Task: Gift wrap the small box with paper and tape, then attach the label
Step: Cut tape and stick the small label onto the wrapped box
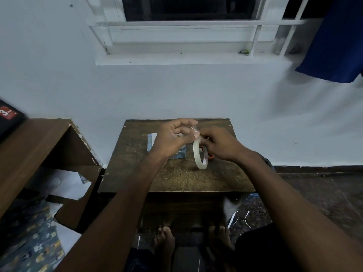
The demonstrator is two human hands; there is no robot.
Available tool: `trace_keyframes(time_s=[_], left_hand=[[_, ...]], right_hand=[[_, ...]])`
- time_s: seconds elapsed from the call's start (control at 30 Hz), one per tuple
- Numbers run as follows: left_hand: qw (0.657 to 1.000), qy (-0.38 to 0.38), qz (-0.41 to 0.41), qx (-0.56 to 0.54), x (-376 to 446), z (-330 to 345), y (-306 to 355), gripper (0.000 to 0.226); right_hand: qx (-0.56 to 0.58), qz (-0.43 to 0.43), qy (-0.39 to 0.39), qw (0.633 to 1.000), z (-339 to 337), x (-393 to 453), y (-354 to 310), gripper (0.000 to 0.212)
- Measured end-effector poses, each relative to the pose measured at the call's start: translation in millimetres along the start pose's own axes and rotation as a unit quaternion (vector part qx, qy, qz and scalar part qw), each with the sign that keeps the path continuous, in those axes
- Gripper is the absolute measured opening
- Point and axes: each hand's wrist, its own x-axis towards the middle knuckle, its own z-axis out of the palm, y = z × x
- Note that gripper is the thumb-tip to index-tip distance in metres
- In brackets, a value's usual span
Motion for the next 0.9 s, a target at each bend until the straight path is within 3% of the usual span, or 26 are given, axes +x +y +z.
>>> trace_keyframes(time_s=[0.23, 0.33, 0.5, 0.9], left_hand=[[0.999, 0.024, 0.034, 0.024, -1.2, 2.5, 1.3, 0.032], [0.999, 0.027, 0.037, 0.022, 0.0, 2.0, 0.5, 0.032], [0.997, 0.030, 0.046, 0.058, -0.8, 1.7, -1.8, 0.029], [0.994, 0.017, 0.036, 0.105, 2.1, -0.8, -12.8, 0.027]], right_hand=[[-0.001, 0.007, -0.003, 1.000, 1.9, 3.0, 0.0, 0.017], [-0.069, 0.067, 0.018, 0.995, -0.1, 3.1, 4.4, 0.028], [-0.178, 0.152, -0.014, 0.972, 5.0, 3.0, 9.7, 0.011], [-0.242, 0.162, 0.020, 0.957, 20.0, 10.6, 11.1, 0.016]])
